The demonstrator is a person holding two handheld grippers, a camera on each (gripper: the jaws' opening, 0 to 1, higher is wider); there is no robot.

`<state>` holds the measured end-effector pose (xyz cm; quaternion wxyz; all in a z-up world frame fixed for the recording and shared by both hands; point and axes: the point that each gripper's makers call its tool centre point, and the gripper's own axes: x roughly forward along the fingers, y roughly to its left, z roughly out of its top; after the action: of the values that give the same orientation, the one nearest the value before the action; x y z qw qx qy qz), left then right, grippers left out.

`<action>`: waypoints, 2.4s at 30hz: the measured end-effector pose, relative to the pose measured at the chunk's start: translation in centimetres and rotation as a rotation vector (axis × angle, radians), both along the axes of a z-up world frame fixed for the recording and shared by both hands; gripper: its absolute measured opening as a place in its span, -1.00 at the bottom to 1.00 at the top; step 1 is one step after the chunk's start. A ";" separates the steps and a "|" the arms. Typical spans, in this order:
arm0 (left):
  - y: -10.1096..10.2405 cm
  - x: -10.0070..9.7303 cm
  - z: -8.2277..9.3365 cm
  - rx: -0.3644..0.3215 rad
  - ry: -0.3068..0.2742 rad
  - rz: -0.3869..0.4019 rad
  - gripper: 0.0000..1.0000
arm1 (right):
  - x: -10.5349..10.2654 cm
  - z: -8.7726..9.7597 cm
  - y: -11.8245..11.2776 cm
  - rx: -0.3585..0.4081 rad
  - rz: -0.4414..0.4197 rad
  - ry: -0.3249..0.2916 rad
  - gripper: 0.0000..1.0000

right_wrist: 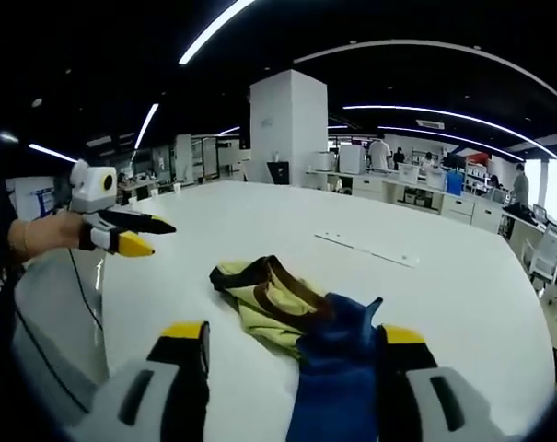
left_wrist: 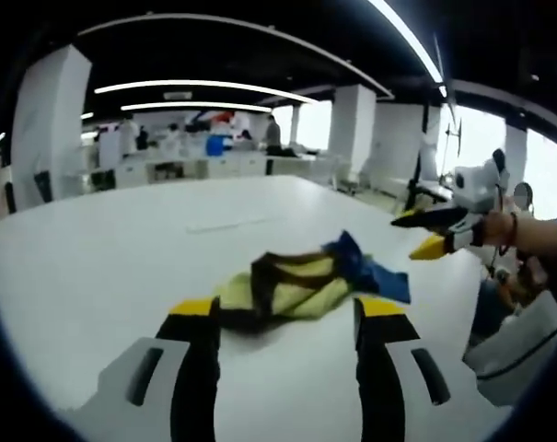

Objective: Fold the garment on the visible template until the final outline fits inside the template.

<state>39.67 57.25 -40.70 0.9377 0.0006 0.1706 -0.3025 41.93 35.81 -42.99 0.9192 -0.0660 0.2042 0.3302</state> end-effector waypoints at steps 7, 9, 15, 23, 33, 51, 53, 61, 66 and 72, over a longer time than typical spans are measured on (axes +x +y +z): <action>-1.1 1.5 -1.0 0.007 0.013 -0.023 0.01 | 1.6 -0.7 0.6 0.002 0.019 0.003 0.27; -1.4 1.8 -1.3 0.012 0.016 -0.028 -0.02 | 2.0 -0.8 0.8 0.003 0.022 -0.004 0.20; -2.1 2.9 -2.2 0.005 0.021 -0.036 -0.18 | 3.2 -1.7 1.3 -0.023 0.046 -0.001 0.04; -2.5 4.0 -3.5 0.023 0.030 -0.023 -0.42 | 4.4 -2.7 1.6 -0.057 0.084 0.001 -0.17; -3.3 4.9 -5.4 0.041 0.057 -0.032 -0.51 | 5.8 -4.8 1.7 -0.135 0.117 0.016 -0.33; -3.2 6.4 -9.3 0.097 0.129 -0.031 -0.71 | 7.4 -7.1 0.4 -0.304 0.152 0.043 -0.59; -3.0 6.5 -9.6 0.105 0.129 -0.029 -0.74 | 7.5 -7.1 0.3 -0.305 0.150 0.044 -0.59; -2.5 6.7 -10.5 0.105 0.151 -0.002 -0.91 | 8.1 -8.2 0.1 -0.329 0.120 0.063 -0.65; -2.4 6.8 -10.9 0.107 0.157 0.002 -0.99 | 8.2 -8.9 0.1 -0.334 0.101 0.079 -0.73; -2.3 6.7 -11.4 0.126 0.172 -0.003 -1.00 | 8.1 -8.8 0.1 -0.346 0.093 0.072 -0.99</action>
<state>46.37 54.90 -52.08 0.9173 0.0342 0.2691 -0.2915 50.00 35.93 -51.79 0.8700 -0.2205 0.2872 0.3346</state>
